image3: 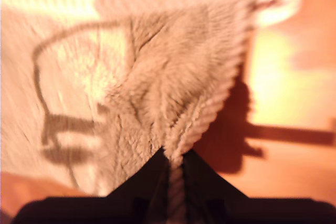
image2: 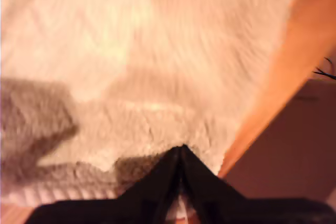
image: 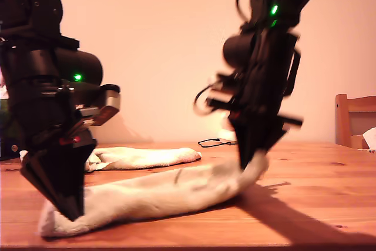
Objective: Fold the tea towel in front of you. After folding it, place it to the right side.
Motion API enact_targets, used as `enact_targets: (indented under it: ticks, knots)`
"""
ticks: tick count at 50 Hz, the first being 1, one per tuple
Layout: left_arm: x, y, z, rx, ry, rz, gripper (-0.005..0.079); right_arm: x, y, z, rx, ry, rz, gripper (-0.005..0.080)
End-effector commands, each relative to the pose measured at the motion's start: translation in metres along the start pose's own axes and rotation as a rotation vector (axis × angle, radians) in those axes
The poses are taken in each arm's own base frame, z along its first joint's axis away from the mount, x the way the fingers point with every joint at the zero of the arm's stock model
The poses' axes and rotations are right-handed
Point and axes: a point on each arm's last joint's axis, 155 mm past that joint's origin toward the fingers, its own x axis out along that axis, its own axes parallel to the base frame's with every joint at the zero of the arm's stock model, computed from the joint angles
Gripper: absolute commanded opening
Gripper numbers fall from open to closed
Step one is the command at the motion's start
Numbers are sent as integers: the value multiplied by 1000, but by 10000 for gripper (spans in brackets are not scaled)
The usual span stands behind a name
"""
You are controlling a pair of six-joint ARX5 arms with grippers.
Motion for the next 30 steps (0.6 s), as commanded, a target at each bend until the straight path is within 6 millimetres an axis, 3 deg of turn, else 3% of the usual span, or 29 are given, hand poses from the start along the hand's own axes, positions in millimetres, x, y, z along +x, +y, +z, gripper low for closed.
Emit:
enact_targets:
  ticks: [1,8,17,23,30]
  knots:
    - [14,-5,-12,-12,46,-30,-19,-14,-5,10,-12,-40,-13,-13]
    - [16,-14,-5,9,22,-59,-19,-21,-15,12,0,-39,-32,-13]
    - [17,-12,18,-3,-63,-45,-19,-29,-19,13,-14,-33,-57,-13]
    - [17,-14,20,-26,-69,-46,-19,-36,-6,20,-32,-55,-23,-13]
    - [17,-15,16,-32,-53,-49,-19,-41,23,25,-71,-69,35,-13]
